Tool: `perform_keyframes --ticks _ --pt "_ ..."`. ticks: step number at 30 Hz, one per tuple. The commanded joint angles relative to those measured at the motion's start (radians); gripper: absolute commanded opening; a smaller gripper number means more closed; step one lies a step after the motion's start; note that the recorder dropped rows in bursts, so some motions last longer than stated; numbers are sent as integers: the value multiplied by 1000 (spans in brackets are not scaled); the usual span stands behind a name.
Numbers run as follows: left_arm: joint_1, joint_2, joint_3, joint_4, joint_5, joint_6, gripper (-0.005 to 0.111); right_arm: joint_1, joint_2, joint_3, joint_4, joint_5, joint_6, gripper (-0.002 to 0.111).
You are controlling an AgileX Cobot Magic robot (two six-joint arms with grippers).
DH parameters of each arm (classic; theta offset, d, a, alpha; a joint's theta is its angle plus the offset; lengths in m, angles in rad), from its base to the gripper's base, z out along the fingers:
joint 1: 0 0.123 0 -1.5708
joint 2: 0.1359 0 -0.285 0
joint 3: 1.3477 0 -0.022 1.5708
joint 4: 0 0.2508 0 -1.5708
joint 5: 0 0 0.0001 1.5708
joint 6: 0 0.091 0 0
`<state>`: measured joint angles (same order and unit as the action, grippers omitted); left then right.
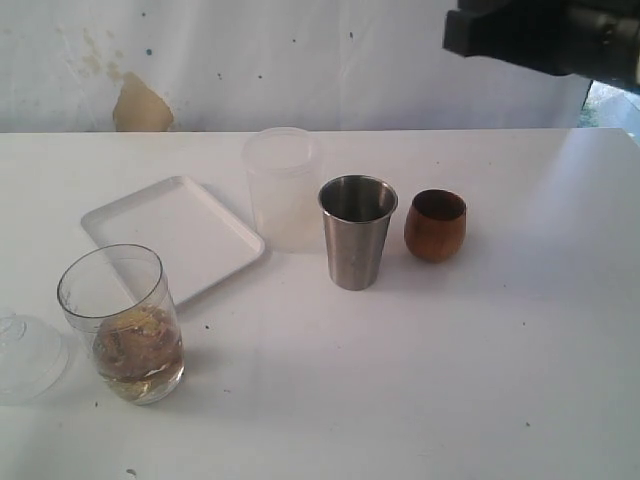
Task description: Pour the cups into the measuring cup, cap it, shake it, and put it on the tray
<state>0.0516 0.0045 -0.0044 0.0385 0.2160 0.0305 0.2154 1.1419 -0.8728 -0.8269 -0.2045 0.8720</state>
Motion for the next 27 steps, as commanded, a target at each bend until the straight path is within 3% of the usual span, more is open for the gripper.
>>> perform_keyframes --ticks 1,14,27 --pt "-5 -5 4 0 -12 -4 1 -5 -162 76 -18 72 29 2" --pt "-5 -5 4 0 -12 -4 1 -5 -640 314 -18 2 151 0" --pt "-5 -5 4 0 -12 -4 1 -5 -847 335 -16 -4 156 0"
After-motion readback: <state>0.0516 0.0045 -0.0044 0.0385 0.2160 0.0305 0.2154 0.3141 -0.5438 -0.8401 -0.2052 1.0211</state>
